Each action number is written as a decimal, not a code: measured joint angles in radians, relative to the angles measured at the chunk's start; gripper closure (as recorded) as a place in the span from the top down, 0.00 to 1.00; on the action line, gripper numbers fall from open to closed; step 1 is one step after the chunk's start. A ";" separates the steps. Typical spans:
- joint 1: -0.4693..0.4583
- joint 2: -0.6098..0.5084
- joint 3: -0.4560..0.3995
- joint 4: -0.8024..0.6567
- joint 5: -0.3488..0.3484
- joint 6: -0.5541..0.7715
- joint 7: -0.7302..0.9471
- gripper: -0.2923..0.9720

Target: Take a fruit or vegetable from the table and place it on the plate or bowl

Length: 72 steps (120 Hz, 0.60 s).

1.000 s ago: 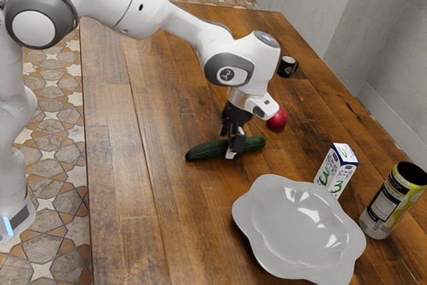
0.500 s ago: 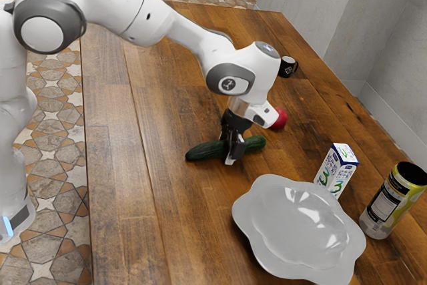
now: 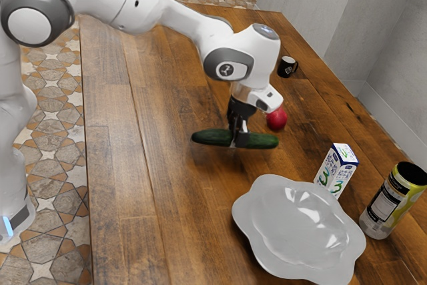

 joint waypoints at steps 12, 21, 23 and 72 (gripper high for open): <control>0.011 -0.043 -0.023 0.027 0.005 -0.021 0.002 0.40; 0.031 -0.076 -0.055 0.068 0.008 -0.052 0.003 0.39; 0.035 -0.081 -0.062 0.082 0.009 -0.061 0.003 0.39; 0.013 -0.050 -0.370 0.505 0.050 -0.287 0.005 0.38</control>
